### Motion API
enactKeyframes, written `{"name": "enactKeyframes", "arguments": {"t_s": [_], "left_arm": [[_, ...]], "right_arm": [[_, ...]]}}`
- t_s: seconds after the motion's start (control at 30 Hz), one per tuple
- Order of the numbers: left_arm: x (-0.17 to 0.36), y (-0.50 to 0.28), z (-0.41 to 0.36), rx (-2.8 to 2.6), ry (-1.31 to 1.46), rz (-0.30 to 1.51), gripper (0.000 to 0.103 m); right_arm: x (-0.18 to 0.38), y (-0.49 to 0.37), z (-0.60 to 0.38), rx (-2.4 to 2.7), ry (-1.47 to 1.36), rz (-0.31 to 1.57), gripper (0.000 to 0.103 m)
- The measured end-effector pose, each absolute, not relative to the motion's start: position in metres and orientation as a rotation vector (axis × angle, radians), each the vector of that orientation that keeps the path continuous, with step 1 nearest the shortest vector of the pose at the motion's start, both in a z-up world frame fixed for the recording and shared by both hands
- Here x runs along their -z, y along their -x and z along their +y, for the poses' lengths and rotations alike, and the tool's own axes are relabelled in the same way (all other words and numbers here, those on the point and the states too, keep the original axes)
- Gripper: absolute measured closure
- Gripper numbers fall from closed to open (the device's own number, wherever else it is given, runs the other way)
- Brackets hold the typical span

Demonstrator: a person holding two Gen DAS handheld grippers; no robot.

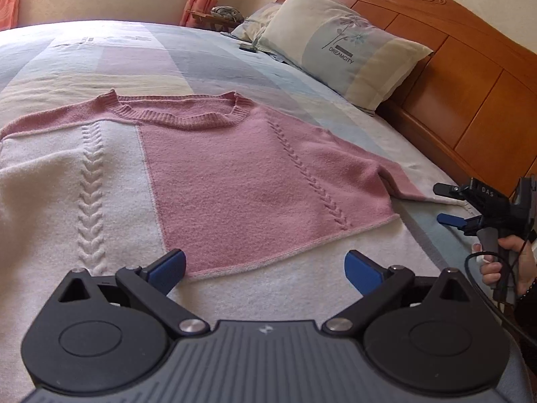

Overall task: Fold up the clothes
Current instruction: 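Grasp the cream sleeve cuff with the right tool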

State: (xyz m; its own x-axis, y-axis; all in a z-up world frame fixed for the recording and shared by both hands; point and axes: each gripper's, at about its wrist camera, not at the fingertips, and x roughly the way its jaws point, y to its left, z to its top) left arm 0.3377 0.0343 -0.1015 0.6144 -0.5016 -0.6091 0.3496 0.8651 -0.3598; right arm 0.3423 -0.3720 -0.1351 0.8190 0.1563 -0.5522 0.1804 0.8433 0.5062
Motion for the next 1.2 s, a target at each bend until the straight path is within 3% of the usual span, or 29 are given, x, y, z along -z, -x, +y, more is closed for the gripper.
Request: {"name": "enactKeyframes", "arguments": {"t_s": [0.33,0.77,0.87,0.97,1.1,1.2], "left_arm": [[0.111,-0.338,0.017,0.484,0.129,0.756,0.002],[0.115,-0.337,0.017,0.495,0.107,0.733,0.001],[0.115,-0.338,0.018,0.496,0.111,0.729,0.001],[0.116,-0.337,0.015,0.493,0.095,0.726,0.001],[0.116,-0.337,0.014,0.491,0.087,0.726,0.001],[0.115,-0.337,0.014,0.49,0.084,0.726,0.001]], "right_arm": [[0.152,-0.357,-0.454,0.06,-0.797,0.458,0.0],[0.154,-0.387,-0.495,0.151,-0.785,0.429,0.002],[0.158,-0.384,-0.505,0.193,-0.803,0.41,0.019],[0.161,-0.381,-0.512,0.233,-0.808,0.427,0.042],[0.165,-0.382,-0.522,0.277,-0.804,0.475,0.092],[0.159,-0.39,-0.523,0.285,-0.748,0.494,0.092]]}}
